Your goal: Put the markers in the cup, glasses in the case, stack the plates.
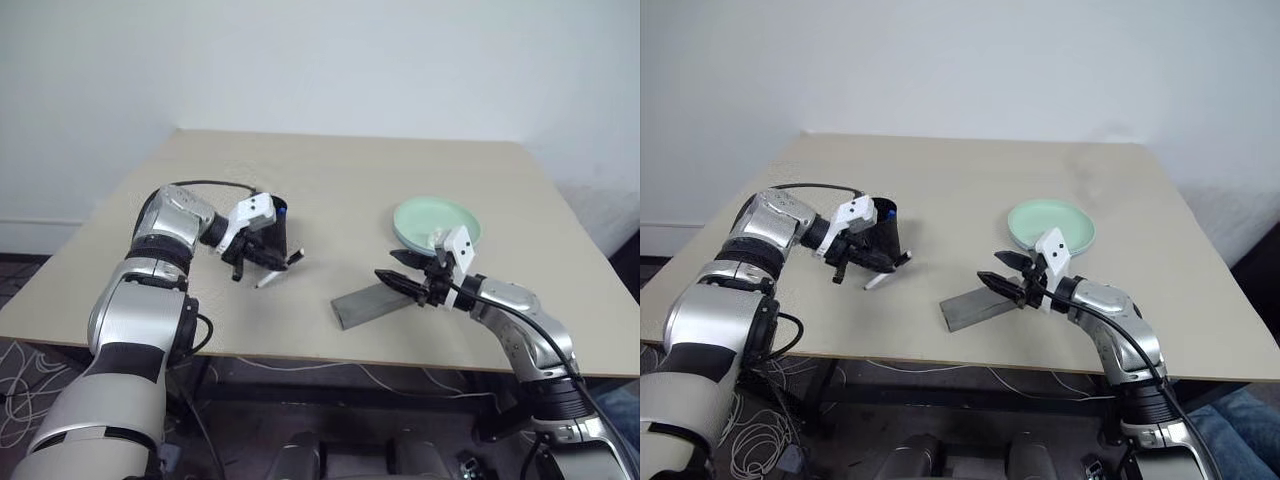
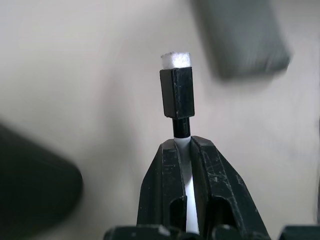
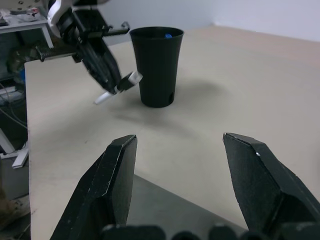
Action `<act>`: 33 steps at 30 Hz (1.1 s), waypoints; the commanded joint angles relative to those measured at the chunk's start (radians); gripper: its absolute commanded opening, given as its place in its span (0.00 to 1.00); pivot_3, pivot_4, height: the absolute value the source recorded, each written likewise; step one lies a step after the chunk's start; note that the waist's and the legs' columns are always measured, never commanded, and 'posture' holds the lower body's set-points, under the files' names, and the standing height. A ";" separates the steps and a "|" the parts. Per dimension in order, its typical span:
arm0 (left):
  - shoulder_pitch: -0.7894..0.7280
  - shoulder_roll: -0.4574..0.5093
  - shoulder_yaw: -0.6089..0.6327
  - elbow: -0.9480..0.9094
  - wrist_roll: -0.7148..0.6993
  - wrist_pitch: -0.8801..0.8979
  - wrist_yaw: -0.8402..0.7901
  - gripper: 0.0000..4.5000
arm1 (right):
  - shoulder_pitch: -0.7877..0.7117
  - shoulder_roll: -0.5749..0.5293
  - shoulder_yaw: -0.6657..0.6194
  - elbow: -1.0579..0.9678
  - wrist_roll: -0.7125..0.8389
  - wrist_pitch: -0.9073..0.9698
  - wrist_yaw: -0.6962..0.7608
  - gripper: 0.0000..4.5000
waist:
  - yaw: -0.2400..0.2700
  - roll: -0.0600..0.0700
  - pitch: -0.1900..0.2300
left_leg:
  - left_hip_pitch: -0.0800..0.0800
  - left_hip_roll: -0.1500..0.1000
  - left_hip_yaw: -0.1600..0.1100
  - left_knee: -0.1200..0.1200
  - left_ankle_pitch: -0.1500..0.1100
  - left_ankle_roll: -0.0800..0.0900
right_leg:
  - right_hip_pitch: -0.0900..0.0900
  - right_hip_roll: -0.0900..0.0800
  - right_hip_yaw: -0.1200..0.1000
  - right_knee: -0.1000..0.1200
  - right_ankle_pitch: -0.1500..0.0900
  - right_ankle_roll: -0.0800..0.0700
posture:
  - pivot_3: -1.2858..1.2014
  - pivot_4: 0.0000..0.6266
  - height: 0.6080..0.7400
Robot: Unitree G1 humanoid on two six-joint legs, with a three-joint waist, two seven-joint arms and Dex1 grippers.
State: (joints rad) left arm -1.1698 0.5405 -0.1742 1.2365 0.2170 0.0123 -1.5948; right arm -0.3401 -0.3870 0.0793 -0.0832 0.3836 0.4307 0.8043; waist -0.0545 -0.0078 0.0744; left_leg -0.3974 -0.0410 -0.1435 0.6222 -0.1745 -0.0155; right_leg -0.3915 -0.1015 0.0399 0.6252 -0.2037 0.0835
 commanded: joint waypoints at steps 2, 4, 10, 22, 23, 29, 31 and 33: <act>-0.035 -0.017 0.127 -0.114 -0.148 0.036 0.053 0.01 | -0.041 -0.006 -0.018 0.000 0.004 -0.025 0.010 0.66 | 0.001 0.000 0.000 | 0.000 0.000 0.000 0.000 0.000 0.000 | 0.000 0.000 0.000 0.000 0.000 0.000 | 0.52 0.00 1.00; -0.037 -0.023 0.171 -0.146 -0.197 0.076 0.086 0.01 | -0.053 -0.009 -0.021 0.003 0.006 -0.024 0.013 0.66 | 0.003 0.000 0.000 | -0.001 0.000 -0.001 0.000 0.000 0.000 | 0.000 0.000 0.000 0.000 0.000 0.000 | 0.52 0.00 1.00; 0.015 -0.016 0.236 -0.272 -0.299 0.156 0.134 0.01 | -0.073 -0.021 -0.022 0.016 0.004 -0.024 0.028 0.66 | 0.001 0.000 0.000 | 0.000 0.000 -0.001 0.000 0.000 0.000 | 0.000 0.000 0.000 0.000 0.000 0.000 | 0.52 0.00 1.00; 0.055 -0.009 0.420 -0.352 -0.394 0.010 0.642 0.01 | -0.082 -0.026 -0.017 0.017 0.003 -0.027 0.039 0.66 | 0.002 0.000 0.000 | 0.001 0.000 -0.001 0.000 0.000 0.000 | 0.001 0.000 0.000 0.000 0.000 0.000 | 0.52 0.00 1.00; 0.084 -0.015 0.420 -0.370 -0.389 -0.020 0.673 0.01 | -0.083 -0.025 -0.016 0.018 0.003 -0.028 0.041 0.66 | 0.003 0.000 0.000 | 0.001 0.000 -0.001 0.000 0.000 0.000 | 0.001 0.000 0.000 0.000 0.000 0.000 | 0.52 0.00 1.00; 0.202 -0.053 0.424 -0.457 -0.408 -0.067 0.779 0.01 | -0.094 -0.022 -0.012 0.023 0.002 -0.029 0.046 0.66 | 0.004 0.000 0.000 | 0.002 0.000 0.000 0.000 0.000 0.000 | 0.001 0.000 0.000 0.000 0.000 0.000 | 0.52 0.00 1.00; 0.238 -0.066 0.416 -0.487 -0.414 -0.071 0.793 0.01 | -0.095 -0.023 -0.011 0.023 0.002 -0.029 0.048 0.66 | 0.004 0.000 0.000 | 0.002 0.000 0.000 0.000 0.000 0.000 | 0.001 0.000 0.000 0.000 0.001 0.000 | 0.52 0.00 1.00; 0.263 -0.078 0.410 -0.497 -0.414 -0.088 0.803 0.01 | -0.096 -0.024 -0.010 0.024 0.003 -0.029 0.051 0.66 | 0.005 0.000 0.000 | 0.002 0.000 0.000 0.000 0.000 -0.001 | 0.002 0.000 0.000 0.000 0.001 0.000 | 0.52 0.00 1.00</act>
State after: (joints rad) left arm -0.8949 0.4635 0.2346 0.7955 -0.1750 -0.0416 -0.8068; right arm -0.4175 -0.4083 0.0815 -0.0430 0.3808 0.4202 0.8493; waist -0.0496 -0.0078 0.0740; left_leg -0.3957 -0.0414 -0.1436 0.6223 -0.1755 -0.0178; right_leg -0.3898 -0.1014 0.0399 0.6251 -0.2032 0.0835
